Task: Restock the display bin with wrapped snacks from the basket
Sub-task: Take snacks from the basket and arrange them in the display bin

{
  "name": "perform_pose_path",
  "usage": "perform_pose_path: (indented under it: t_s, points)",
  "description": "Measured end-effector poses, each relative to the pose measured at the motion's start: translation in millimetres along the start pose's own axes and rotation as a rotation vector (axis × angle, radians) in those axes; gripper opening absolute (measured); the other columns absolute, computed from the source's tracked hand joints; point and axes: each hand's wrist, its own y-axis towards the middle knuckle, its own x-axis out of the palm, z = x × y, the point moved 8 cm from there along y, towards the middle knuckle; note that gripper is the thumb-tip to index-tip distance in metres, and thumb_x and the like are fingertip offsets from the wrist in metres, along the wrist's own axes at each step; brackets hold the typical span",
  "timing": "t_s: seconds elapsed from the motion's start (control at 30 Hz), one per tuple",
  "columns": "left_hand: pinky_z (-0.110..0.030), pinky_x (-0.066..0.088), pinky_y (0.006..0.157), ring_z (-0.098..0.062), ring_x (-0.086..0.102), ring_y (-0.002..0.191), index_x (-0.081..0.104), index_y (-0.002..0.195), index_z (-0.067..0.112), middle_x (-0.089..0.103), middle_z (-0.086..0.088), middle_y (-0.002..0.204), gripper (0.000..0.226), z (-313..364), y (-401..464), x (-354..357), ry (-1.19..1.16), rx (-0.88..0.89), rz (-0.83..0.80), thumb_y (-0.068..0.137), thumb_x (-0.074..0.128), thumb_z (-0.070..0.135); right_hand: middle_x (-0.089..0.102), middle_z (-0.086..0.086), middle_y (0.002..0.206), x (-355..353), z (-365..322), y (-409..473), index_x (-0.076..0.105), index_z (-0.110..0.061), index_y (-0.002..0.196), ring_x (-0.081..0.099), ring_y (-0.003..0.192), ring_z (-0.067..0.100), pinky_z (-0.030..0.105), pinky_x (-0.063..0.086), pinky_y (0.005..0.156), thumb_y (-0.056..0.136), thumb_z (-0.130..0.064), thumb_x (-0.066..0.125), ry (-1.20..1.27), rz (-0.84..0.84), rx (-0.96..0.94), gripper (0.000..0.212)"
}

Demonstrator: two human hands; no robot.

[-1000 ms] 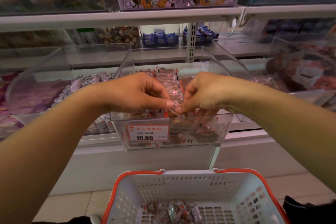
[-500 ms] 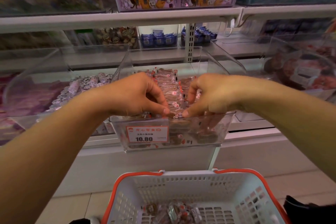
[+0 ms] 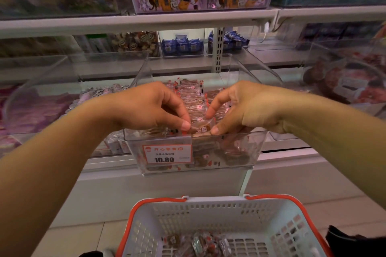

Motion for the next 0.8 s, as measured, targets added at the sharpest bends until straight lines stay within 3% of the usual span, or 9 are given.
perform_pose_path:
  t_s: [0.1, 0.2, 0.3, 0.4, 0.47, 0.53, 0.67, 0.8]
  points:
    - [-0.018, 0.056, 0.072, -0.012, 0.072, 0.084, 0.079, 0.083, 0.019, 0.077, 0.001, 0.087, 0.018, 1.1, 0.0, 0.5, -0.052, 0.0, 0.005, 0.07, 0.076, 0.03, 0.075, 0.008, 0.068, -0.8, -5.5, -1.3, 0.076, -0.012, 0.091, 0.074, 0.064, 0.023, 0.026, 0.059, 0.055, 0.074, -0.001, 0.082, -0.096, 0.044, -0.128, 0.021]
    - [-0.017, 0.054, 0.068, -0.011, 0.071, 0.076, 0.079, 0.081, 0.02, 0.077, -0.001, 0.082, 0.016, 3.5, 0.8, 5.6, -0.067, 0.006, 0.012, 0.069, 0.077, 0.03, 0.075, 0.005, 0.072, 2.4, -11.4, -2.6, 0.079, -0.016, 0.09, 0.074, 0.067, 0.021, 0.035, 0.063, 0.061, 0.076, -0.016, 0.083, -0.221, 0.042, -0.206, 0.014]
    - [-0.021, 0.058, 0.068, -0.012, 0.07, 0.072, 0.079, 0.083, 0.021, 0.076, -0.001, 0.08, 0.018, 4.9, 0.7, 10.4, -0.066, 0.0, 0.012, 0.07, 0.075, 0.034, 0.076, 0.008, 0.076, 5.1, -10.4, -1.3, 0.078, -0.013, 0.087, 0.075, 0.07, 0.025, 0.038, 0.063, 0.063, 0.083, -0.024, 0.077, -0.254, -0.004, -0.176, 0.011]
    - [-0.018, 0.055, 0.062, -0.009, 0.069, 0.069, 0.078, 0.089, 0.019, 0.076, -0.001, 0.079, 0.028, -0.8, 3.5, 14.9, -0.138, -0.054, 0.025, 0.082, 0.062, 0.041, 0.075, 0.012, 0.079, 4.8, -7.8, 0.4, 0.077, -0.009, 0.088, 0.075, 0.071, 0.027, 0.043, 0.063, 0.067, 0.09, -0.018, 0.07, -0.305, -0.045, -0.115, 0.011]
    - [-0.019, 0.054, 0.063, -0.01, 0.069, 0.071, 0.075, 0.097, 0.018, 0.075, -0.003, 0.08, 0.016, -4.5, 3.7, 13.4, -0.139, -0.072, 0.018, 0.091, 0.062, 0.025, 0.075, 0.016, 0.084, 5.8, -6.1, 0.3, 0.075, -0.007, 0.091, 0.075, 0.074, 0.029, 0.044, 0.063, 0.07, 0.092, -0.016, 0.067, -0.306, -0.077, -0.07, 0.012]
    - [-0.02, 0.057, 0.068, -0.01, 0.07, 0.074, 0.073, 0.1, 0.019, 0.076, -0.003, 0.084, 0.018, -5.3, 2.0, 12.9, -0.067, -0.06, -0.05, 0.091, 0.064, 0.006, 0.074, 0.019, 0.089, 9.0, -4.3, 0.0, 0.072, -0.005, 0.096, 0.075, 0.079, 0.033, 0.046, 0.062, 0.074, 0.093, -0.02, 0.065, -0.28, -0.127, -0.02, 0.017]
    - [-0.011, 0.048, 0.059, 0.0, 0.065, 0.063, 0.075, 0.083, 0.025, 0.073, 0.008, 0.073, 0.017, -2.6, 6.3, 14.2, 0.071, -0.035, -0.067, 0.081, 0.076, 0.009, 0.076, 0.016, 0.091, 17.4, 1.2, -3.1, 0.067, -0.002, 0.107, 0.074, 0.089, 0.034, 0.047, 0.06, 0.085, 0.09, -0.031, 0.067, -0.207, -0.23, 0.073, 0.034]
    - [-0.01, 0.043, 0.052, 0.005, 0.056, 0.05, 0.073, 0.074, 0.027, 0.067, 0.014, 0.06, 0.028, -1.7, 17.7, 15.5, 0.189, -0.022, -0.025, 0.076, 0.077, -0.001, 0.075, 0.018, 0.087, 11.1, 1.6, -2.3, 0.07, -0.004, 0.1, 0.074, 0.078, 0.031, 0.041, 0.062, 0.077, 0.082, -0.018, 0.076, -0.113, -0.151, 0.067, 0.023]
